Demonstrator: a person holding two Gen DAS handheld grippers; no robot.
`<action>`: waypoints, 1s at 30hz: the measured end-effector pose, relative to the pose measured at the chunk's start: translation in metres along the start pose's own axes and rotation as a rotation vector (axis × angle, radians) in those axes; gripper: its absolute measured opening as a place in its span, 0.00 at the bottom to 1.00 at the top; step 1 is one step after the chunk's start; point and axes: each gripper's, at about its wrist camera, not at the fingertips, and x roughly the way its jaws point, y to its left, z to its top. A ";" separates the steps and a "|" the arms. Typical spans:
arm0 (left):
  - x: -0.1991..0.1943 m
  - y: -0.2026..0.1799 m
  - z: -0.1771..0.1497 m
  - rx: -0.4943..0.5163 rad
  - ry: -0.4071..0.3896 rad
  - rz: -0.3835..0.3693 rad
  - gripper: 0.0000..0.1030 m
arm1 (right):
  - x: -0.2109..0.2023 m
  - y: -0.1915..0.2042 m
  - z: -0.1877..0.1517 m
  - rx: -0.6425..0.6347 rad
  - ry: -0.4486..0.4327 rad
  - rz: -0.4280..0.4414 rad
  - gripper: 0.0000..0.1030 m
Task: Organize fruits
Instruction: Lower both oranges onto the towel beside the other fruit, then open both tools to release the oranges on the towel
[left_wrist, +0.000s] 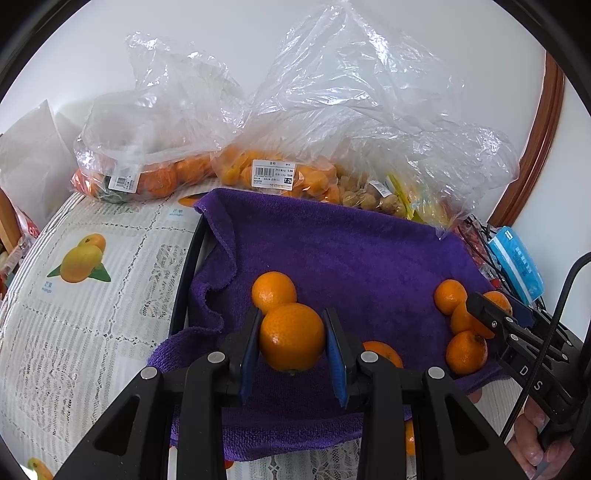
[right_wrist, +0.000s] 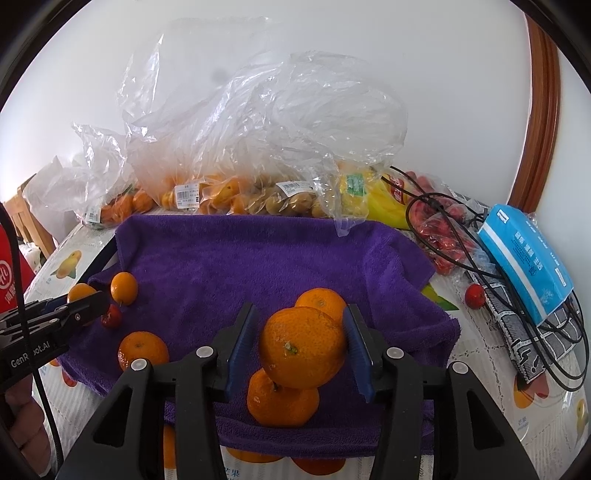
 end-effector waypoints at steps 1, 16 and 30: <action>0.000 0.000 0.000 -0.002 -0.002 0.001 0.30 | 0.000 0.000 0.000 0.000 0.000 0.000 0.47; -0.011 0.003 0.003 -0.028 -0.062 -0.008 0.49 | -0.001 0.000 0.000 -0.001 0.002 -0.002 0.47; -0.024 0.003 0.004 -0.032 -0.093 0.012 0.49 | -0.024 0.007 0.004 0.016 -0.057 0.015 0.62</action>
